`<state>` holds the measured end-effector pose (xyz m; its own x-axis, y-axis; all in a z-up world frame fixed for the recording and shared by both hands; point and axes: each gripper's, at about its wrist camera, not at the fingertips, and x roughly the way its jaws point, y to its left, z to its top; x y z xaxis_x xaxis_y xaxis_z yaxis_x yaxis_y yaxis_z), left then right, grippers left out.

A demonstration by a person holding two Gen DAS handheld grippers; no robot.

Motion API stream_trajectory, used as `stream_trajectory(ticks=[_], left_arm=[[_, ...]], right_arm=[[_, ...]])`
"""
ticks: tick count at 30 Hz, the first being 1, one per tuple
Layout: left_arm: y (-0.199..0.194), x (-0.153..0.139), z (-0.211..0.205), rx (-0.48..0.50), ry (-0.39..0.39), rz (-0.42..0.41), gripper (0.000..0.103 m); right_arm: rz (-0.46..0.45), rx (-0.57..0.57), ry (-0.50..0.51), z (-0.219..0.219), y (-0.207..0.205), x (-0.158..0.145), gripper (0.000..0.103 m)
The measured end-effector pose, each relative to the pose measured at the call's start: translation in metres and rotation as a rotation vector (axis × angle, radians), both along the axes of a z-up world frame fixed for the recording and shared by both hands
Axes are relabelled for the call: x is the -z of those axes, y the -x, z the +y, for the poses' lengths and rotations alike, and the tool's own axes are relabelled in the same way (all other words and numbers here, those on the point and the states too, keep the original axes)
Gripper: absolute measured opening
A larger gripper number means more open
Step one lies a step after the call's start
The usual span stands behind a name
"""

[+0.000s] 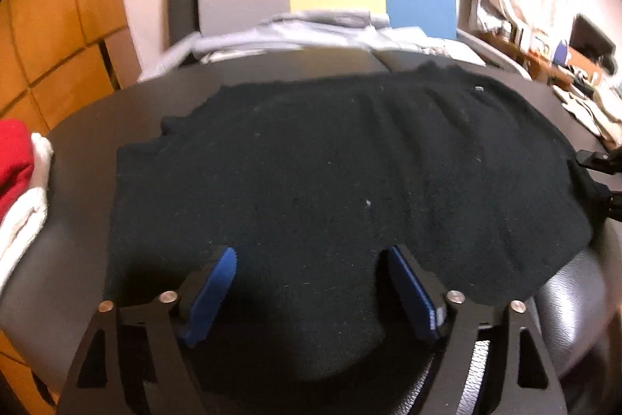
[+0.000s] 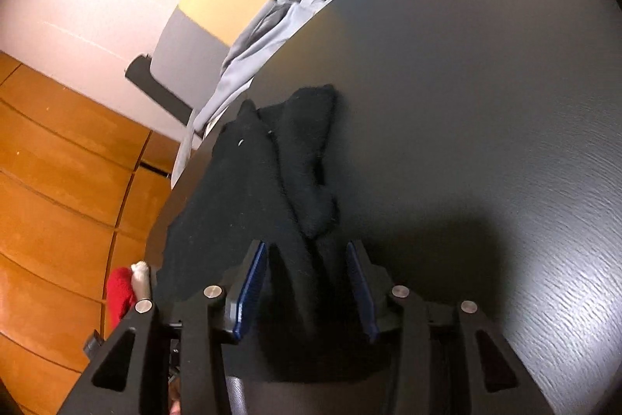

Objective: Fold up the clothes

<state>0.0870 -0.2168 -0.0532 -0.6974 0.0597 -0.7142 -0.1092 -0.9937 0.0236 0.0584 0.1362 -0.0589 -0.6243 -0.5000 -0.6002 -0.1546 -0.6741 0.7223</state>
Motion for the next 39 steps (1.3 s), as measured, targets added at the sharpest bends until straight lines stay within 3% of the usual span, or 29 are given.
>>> stream_trajectory(ticks=[1, 3, 8, 11, 13, 15, 17, 21, 24, 26, 28, 32, 36, 39], left_arm=[[0.000, 0.003, -0.004, -0.024, -0.010, -0.008, 0.103], [0.003, 0.005, -0.015, -0.051, -0.083, -0.032, 0.103], [-0.001, -0.012, -0.002, 0.014, -0.061, -0.011, 0.101], [-0.011, -0.030, 0.012, 0.081, -0.074, 0.075, 0.085], [-0.016, -0.037, 0.022, 0.120, -0.072, 0.110, 0.062], [-0.011, -0.026, 0.032, 0.138, -0.033, 0.063, 0.040], [-0.008, -0.014, 0.042, 0.153, 0.004, 0.029, 0.034], [-0.013, -0.001, 0.051, 0.164, 0.065, 0.065, 0.034], [-0.010, -0.001, 0.046, 0.153, 0.033, 0.054, 0.035], [-0.008, -0.003, 0.040, 0.147, 0.025, 0.049, 0.041], [-0.006, -0.008, 0.032, 0.114, 0.033, 0.039, 0.067], [0.001, -0.021, -0.006, -0.052, 0.098, 0.093, 0.076], [0.008, -0.019, -0.061, -0.214, 0.147, 0.098, 0.087], [0.013, 0.005, -0.090, -0.225, 0.108, 0.025, 0.090]], right_arm=[[-0.002, -0.012, 0.006, -0.002, 0.006, 0.001, 0.045], [-0.004, -0.035, 0.020, -0.007, 0.018, 0.003, 0.046], [0.017, -0.042, 0.040, -0.016, 0.034, 0.007, 0.046], [0.026, -0.054, -0.006, -0.024, 0.038, 0.006, 0.046], [0.022, -0.054, -0.045, -0.028, 0.038, 0.004, 0.042], [0.014, -0.042, -0.069, -0.028, 0.036, 0.005, 0.029], [0.006, -0.018, -0.048, -0.023, 0.033, 0.009, 0.020], [0.002, -0.010, -0.005, -0.020, 0.033, 0.012, 0.015], [-0.008, -0.007, 0.111, -0.016, 0.033, 0.016, 0.014], [-0.016, 0.009, 0.206, -0.013, 0.032, 0.017, 0.014], [-0.024, 0.024, 0.302, -0.009, 0.030, 0.018, 0.014], [-0.037, 0.034, 0.449, -0.011, 0.031, 0.008, 0.014], [-0.016, -0.014, 0.459, -0.037, 0.043, -0.027, 0.014], [0.003, -0.068, 0.433, -0.070, 0.056, -0.053, 0.014]])
